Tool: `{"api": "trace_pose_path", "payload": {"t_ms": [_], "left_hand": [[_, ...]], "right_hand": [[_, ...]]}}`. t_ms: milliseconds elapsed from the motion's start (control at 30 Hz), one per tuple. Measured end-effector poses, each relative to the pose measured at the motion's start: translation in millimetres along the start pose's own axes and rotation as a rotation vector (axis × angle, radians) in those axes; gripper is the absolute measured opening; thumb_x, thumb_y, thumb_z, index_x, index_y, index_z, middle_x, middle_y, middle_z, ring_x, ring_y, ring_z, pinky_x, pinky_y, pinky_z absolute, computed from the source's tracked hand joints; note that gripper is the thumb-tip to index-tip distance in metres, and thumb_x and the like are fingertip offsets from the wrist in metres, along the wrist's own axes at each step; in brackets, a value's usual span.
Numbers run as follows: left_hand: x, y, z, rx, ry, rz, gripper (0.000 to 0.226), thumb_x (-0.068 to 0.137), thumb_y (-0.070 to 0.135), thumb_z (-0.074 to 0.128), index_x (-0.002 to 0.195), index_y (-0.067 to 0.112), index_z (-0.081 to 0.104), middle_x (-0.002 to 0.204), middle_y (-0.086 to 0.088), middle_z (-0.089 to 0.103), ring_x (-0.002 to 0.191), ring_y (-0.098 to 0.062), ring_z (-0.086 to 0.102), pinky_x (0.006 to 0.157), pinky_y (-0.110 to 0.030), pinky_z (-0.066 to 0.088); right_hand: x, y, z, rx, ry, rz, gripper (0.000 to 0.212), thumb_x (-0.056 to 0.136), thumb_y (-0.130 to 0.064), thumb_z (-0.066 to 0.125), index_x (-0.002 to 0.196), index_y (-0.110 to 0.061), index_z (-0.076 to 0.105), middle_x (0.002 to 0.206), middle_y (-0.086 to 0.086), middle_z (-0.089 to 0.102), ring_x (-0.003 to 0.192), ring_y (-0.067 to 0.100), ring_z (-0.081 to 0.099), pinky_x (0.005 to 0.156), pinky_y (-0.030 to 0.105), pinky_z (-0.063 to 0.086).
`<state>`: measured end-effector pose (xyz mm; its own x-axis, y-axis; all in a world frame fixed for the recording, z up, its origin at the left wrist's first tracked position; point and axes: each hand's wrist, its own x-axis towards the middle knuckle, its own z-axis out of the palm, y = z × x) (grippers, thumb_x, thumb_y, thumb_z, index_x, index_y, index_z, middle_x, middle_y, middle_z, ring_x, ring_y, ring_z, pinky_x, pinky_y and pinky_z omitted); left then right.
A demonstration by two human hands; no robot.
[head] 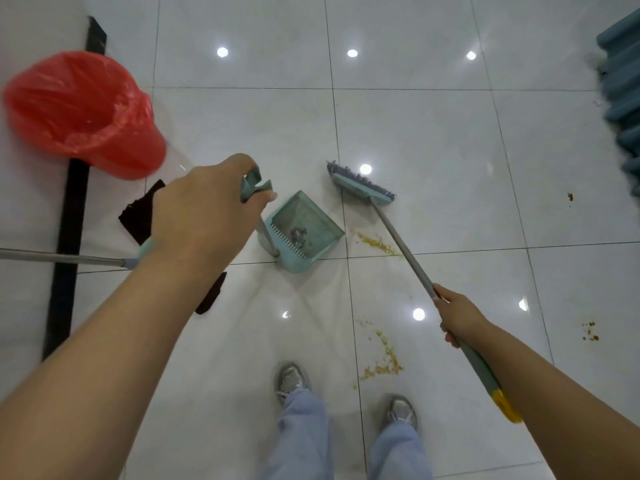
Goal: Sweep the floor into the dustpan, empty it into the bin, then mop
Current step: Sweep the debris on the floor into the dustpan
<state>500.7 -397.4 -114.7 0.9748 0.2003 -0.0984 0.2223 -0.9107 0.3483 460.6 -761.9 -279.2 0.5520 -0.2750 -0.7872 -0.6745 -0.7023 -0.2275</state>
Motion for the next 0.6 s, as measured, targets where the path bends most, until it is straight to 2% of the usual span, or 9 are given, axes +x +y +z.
{"api": "trace_pose_path", "payload": {"t_ms": [100, 200, 300, 400, 600], "left_hand": [[8, -1, -3, -0.013, 0.009, 0.017, 0.030, 0.086, 0.053, 0.056, 0.101, 0.027, 0.058, 0.080, -0.004, 0.066, 0.073, -0.033, 0.061, 0.070, -0.042, 0.053], [17, 2, -9, 0.003, 0.019, 0.032, 0.030, 0.087, 0.052, 0.056, 0.102, 0.026, 0.059, 0.081, -0.005, 0.066, 0.074, -0.033, 0.060, 0.070, -0.040, 0.052], [26, 5, -13, 0.028, -0.001, 0.028, 0.030, 0.087, 0.052, 0.056, 0.102, 0.026, 0.059, 0.080, -0.005, 0.065, 0.073, -0.032, 0.060, 0.068, -0.036, 0.049], [38, 2, -18, 0.049, -0.032, 0.024, 0.031, 0.087, 0.054, 0.054, 0.102, 0.027, 0.057, 0.077, -0.002, 0.063, 0.069, -0.029, 0.060, 0.068, -0.039, 0.054], [78, 13, -21, 0.101, -0.064, 0.029, 0.030, 0.087, 0.053, 0.055, 0.099, 0.025, 0.058, 0.077, -0.003, 0.062, 0.068, -0.029, 0.059, 0.062, -0.036, 0.052]], "right_hand": [[-2, -9, 3, -0.084, -0.026, 0.034, 0.045, 0.103, -0.020, 0.028, 0.146, -0.031, 0.035, 0.075, 0.014, 0.053, 0.050, 0.023, 0.047, 0.047, 0.029, 0.044], [-24, 15, 5, -0.146, -0.025, 0.045, 0.045, 0.102, -0.026, 0.028, 0.146, -0.035, 0.035, 0.070, 0.011, 0.053, 0.046, 0.021, 0.048, 0.045, 0.027, 0.045], [-44, 42, 4, -0.107, -0.041, 0.091, 0.044, 0.102, -0.030, 0.030, 0.145, -0.036, 0.036, 0.062, 0.010, 0.051, 0.038, 0.017, 0.046, 0.040, 0.023, 0.042], [-49, 50, -2, -0.049, -0.039, 0.097, 0.042, 0.102, -0.031, 0.033, 0.143, -0.037, 0.041, 0.060, 0.012, 0.053, 0.038, 0.019, 0.048, 0.042, 0.024, 0.045], [-12, 1, -23, 0.065, -0.007, 0.055, 0.037, 0.101, -0.031, 0.039, 0.137, -0.031, 0.043, 0.064, 0.015, 0.058, 0.041, 0.021, 0.052, 0.042, 0.026, 0.046]]}}
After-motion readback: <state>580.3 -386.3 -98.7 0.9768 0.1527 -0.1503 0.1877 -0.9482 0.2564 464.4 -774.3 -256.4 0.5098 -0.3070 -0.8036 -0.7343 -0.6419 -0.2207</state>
